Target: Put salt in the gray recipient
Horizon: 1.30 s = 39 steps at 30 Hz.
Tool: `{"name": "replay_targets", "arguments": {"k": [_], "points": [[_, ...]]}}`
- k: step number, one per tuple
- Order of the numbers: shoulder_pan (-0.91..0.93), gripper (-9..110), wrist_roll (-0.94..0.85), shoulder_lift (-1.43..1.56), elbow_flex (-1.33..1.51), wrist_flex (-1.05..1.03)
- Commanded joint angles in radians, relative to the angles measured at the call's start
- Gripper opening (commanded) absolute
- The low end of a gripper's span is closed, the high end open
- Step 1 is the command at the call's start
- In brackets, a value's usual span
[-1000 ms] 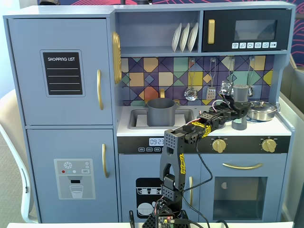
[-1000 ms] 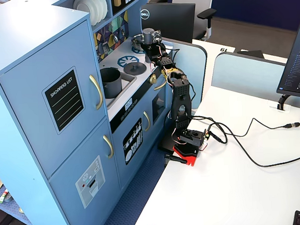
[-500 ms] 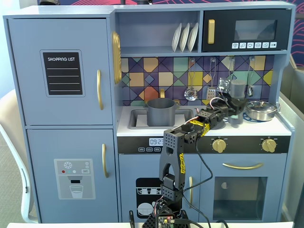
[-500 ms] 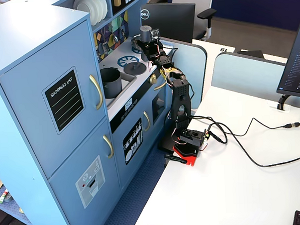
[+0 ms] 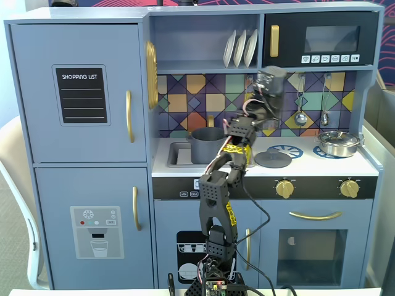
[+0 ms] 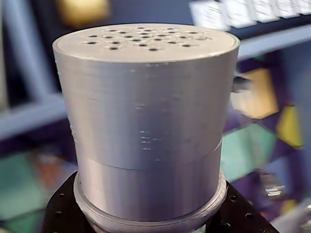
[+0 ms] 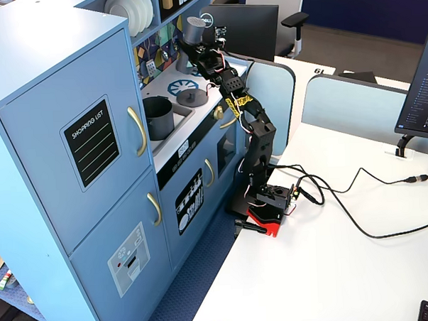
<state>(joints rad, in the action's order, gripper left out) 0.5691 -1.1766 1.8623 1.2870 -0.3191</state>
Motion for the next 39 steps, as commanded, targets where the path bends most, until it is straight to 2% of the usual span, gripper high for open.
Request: {"name": "replay_targets", "arguments": {"k": [1, 19, 39], "points": [[-0.110, 0, 0.112, 0.144, -0.081, -0.064], [-0.430, 0, 0.635, 0.199, -0.017, -0.129], [-0.624, 0, 1.331, 0.156, 0.106, -0.031]]}}
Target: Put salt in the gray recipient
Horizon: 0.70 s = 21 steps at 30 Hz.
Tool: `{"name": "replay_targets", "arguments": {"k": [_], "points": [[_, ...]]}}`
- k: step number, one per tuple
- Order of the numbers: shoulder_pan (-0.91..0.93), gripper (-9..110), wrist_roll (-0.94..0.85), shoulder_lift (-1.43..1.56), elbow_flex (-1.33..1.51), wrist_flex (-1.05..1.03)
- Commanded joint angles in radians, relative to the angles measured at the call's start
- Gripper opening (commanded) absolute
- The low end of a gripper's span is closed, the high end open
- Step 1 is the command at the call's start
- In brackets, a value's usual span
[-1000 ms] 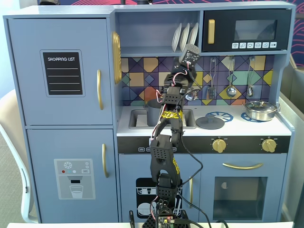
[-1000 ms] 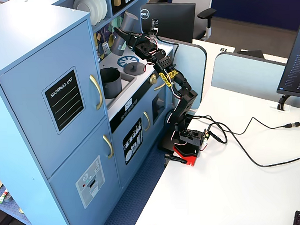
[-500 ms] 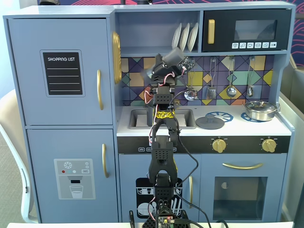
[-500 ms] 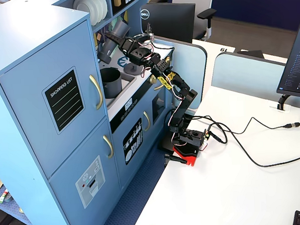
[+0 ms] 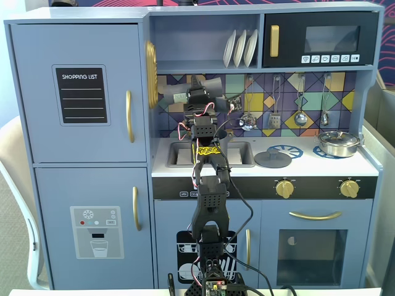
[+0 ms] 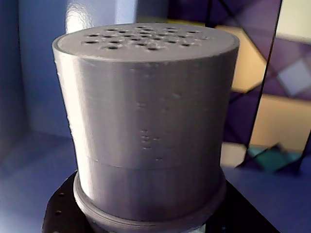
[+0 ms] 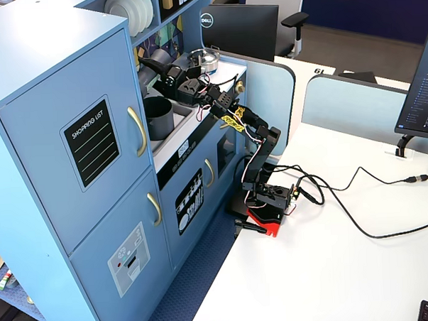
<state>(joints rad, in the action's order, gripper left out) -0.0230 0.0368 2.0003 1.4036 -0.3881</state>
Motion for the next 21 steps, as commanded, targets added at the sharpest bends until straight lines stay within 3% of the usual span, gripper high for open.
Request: {"name": "replay_targets", "arguments": {"k": [1, 11, 21], "points": [[-0.038, 0, 0.155, 0.017, -0.011, 0.041], [-0.048, 0, 0.614, -0.015, 0.005, 0.038], [-0.080, 0, 0.857, -0.020, 0.028, 0.071]]}}
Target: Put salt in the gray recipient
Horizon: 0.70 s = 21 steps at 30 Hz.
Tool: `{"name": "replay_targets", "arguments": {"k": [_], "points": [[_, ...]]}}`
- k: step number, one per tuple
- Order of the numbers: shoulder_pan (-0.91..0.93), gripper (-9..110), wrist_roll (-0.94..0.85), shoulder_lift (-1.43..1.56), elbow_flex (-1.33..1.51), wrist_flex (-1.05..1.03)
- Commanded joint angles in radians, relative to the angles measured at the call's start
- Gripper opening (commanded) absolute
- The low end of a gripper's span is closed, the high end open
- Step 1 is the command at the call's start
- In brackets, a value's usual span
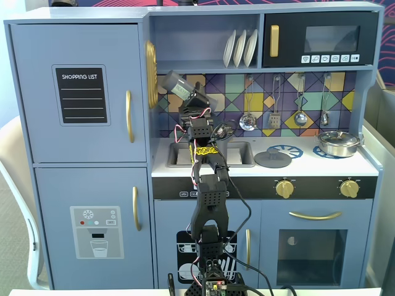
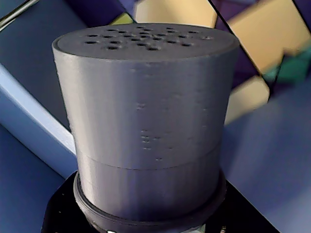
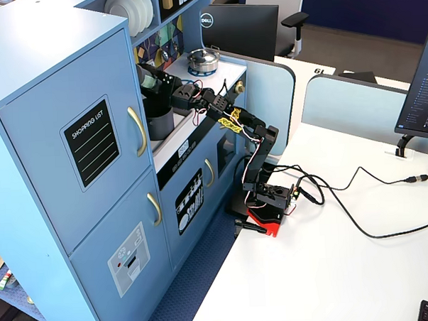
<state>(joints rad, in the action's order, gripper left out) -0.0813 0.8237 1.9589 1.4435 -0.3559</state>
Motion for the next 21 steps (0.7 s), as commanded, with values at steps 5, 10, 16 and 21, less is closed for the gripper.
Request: {"name": "replay_targets", "arguments": {"k": [5, 10, 16, 21], "points": [[-0.046, 0, 0.170, 0.028, -0.020, 0.048], [-0.026, 0, 0.238, 0.014, -0.005, 0.008], [0.060, 0, 0.264, 0.014, 0.061, -0.087], [0.071, 0, 0.270, 0.025, 0.075, -0.097]]}}
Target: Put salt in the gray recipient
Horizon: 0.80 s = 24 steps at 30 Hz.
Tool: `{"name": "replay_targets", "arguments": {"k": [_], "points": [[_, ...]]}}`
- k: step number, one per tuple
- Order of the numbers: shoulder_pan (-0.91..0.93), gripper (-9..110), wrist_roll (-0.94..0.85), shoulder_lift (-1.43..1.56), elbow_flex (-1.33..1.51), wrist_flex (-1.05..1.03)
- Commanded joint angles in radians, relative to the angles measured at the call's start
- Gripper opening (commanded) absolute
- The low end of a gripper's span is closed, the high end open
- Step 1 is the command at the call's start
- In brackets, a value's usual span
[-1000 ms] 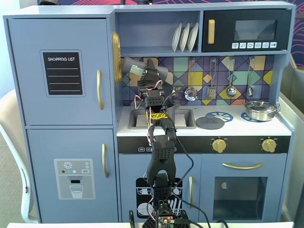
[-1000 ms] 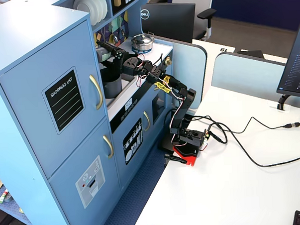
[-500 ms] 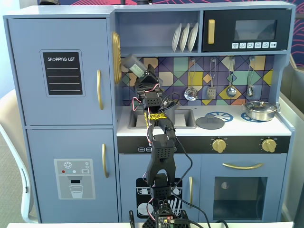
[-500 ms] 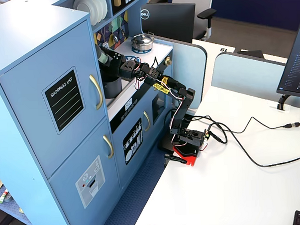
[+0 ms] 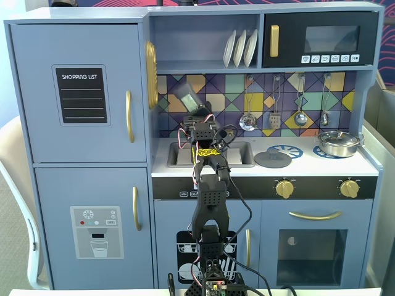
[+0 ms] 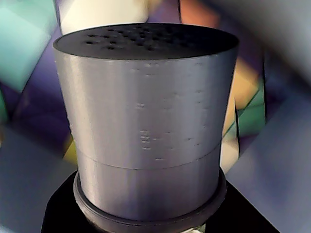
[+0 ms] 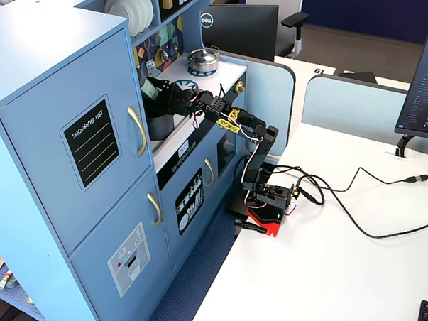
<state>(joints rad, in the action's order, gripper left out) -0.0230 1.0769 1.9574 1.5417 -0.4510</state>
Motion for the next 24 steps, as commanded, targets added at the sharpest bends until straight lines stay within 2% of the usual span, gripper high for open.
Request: {"name": "replay_targets", "arguments": {"k": [1, 8, 15, 24], "points": [[0.009, 0, 0.017, 0.023, -0.032, -0.002], [-0.048, 0, -0.026, 0.008, -0.150, 0.127], [-0.074, 0, -0.049, -0.031, -0.273, 0.133], [-0.006, 0, 0.011, -0.012, -0.152, -0.017]]}}
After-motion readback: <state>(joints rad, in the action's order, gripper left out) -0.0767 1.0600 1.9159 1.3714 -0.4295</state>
